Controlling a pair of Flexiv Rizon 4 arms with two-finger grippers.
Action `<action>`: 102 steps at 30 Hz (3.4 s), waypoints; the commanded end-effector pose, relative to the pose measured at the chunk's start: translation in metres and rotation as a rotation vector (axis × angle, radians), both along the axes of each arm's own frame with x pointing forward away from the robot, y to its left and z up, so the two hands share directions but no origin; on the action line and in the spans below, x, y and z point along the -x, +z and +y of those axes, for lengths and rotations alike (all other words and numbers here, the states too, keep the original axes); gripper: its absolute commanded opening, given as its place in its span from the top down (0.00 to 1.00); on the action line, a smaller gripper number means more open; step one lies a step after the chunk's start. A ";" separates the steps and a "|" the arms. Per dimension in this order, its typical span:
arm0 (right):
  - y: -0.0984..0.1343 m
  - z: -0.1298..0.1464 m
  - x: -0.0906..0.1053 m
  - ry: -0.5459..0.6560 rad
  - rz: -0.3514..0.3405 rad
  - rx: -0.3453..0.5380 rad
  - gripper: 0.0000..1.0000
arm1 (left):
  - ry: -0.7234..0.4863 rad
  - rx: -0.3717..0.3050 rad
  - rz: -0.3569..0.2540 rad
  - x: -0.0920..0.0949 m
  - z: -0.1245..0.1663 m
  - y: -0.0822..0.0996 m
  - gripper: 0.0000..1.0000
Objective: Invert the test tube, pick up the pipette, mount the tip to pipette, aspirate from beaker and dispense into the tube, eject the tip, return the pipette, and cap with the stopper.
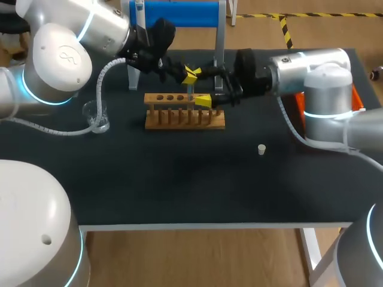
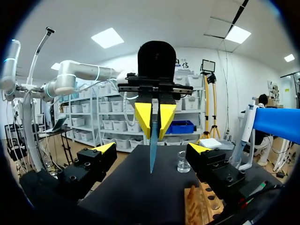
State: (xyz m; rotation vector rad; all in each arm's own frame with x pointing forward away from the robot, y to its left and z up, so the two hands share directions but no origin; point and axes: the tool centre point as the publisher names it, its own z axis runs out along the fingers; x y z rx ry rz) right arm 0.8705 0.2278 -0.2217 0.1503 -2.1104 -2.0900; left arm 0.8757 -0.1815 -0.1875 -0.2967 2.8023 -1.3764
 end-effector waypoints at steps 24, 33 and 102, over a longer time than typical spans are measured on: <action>0.001 0.017 0.001 -0.038 0.024 -0.012 0.51 | -0.005 0.000 0.003 -0.001 0.001 0.000 1.00; 0.001 0.019 -0.001 -0.043 0.022 -0.008 0.58 | -0.005 0.000 0.003 -0.001 0.001 0.000 1.00; 0.024 -0.236 0.017 -0.115 0.034 0.027 1.00 | -0.005 0.000 0.003 -0.001 0.001 0.000 0.00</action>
